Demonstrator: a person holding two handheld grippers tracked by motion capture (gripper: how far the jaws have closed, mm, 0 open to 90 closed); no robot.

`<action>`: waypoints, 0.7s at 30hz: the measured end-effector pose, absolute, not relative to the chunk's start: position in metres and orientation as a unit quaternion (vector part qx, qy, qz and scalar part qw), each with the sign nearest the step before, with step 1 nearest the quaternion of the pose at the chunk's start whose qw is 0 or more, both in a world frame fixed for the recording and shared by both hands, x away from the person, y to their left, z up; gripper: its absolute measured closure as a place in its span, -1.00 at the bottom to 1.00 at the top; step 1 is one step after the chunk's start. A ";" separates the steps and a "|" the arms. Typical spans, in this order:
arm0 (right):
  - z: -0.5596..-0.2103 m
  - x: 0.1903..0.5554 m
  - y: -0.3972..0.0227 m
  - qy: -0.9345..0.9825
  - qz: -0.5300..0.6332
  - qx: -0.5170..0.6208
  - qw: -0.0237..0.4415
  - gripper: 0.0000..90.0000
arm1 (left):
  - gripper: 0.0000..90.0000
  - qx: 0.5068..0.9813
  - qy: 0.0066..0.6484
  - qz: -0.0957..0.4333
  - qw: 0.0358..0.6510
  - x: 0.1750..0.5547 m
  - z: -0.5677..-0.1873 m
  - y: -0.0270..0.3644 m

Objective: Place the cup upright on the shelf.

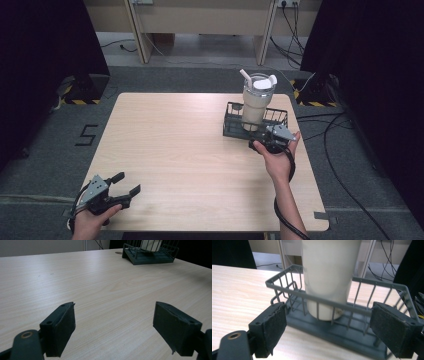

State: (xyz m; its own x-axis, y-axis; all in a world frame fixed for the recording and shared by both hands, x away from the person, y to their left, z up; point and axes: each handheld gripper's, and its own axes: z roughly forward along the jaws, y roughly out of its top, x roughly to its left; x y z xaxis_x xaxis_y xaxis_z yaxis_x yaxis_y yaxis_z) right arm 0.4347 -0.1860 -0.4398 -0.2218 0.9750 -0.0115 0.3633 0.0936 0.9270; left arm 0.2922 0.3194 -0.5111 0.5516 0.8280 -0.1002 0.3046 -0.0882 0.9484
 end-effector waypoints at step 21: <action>-0.451 0.386 -0.199 0.659 0.422 0.514 0.351 -0.67 | -0.61 0.696 0.408 0.244 0.538 0.291 -0.511 0.319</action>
State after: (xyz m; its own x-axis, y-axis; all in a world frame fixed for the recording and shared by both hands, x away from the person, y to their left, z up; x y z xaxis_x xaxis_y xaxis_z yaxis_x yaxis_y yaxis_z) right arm 0.3856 -0.1994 -0.4508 -0.2243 0.9741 -0.0285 0.3811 0.1146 0.9174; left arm 0.2914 0.3186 -0.5109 0.5482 0.8306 -0.0985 0.3046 -0.0886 0.9483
